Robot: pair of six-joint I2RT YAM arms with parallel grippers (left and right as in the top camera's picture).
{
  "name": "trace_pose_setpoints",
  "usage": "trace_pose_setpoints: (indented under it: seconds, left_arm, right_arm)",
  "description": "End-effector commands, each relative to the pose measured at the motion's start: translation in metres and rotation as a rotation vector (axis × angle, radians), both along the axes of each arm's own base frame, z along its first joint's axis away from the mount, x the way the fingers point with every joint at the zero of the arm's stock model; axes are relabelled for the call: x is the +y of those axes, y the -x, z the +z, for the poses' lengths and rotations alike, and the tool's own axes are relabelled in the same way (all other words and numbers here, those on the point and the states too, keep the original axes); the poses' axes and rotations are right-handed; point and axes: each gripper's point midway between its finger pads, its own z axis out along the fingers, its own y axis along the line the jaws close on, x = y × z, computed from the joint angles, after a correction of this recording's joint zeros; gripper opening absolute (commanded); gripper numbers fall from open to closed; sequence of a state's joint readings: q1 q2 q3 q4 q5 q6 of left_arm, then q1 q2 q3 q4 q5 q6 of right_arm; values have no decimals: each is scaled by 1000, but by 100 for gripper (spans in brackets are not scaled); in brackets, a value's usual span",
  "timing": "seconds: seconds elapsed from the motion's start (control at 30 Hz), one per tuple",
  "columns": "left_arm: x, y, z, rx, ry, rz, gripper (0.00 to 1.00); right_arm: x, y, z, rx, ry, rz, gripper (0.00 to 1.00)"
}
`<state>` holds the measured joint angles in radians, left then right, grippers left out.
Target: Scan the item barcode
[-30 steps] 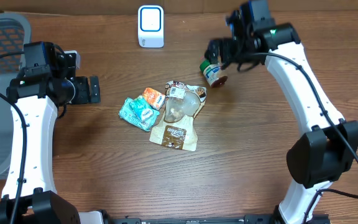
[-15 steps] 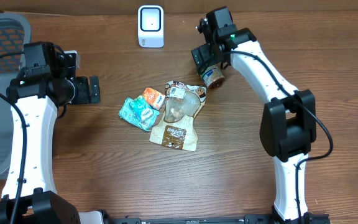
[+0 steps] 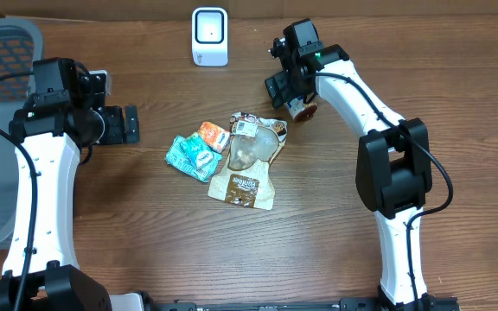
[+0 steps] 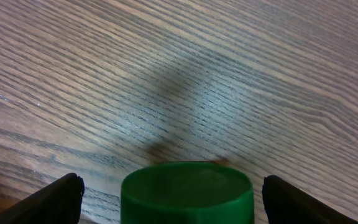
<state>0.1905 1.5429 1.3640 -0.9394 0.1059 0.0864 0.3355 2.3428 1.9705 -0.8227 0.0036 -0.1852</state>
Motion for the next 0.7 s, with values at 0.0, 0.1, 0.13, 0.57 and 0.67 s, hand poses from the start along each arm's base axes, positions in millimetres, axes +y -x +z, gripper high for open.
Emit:
trace_pose_setpoints:
  seconds: [0.0,0.1,0.13,0.57,0.67]
  left_arm:
    - [-3,-2,3,-12,0,-30,100]
    - [-3,-2,3,-12,0,-30,100]
    - [-3,-2,3,-12,0,-30,100]
    - [-3,-2,3,-12,0,-30,99]
    - [-3,-2,3,-12,0,-30,100]
  right_arm:
    - [2,3,-20,32,5,12,86]
    - [2,2,-22,31,5,12,81]
    - [2,2,-21,28,7,11,80]
    - [3,-2,4,-3,-7,3,56]
    - [4,-3,32,-34,-18,4,49]
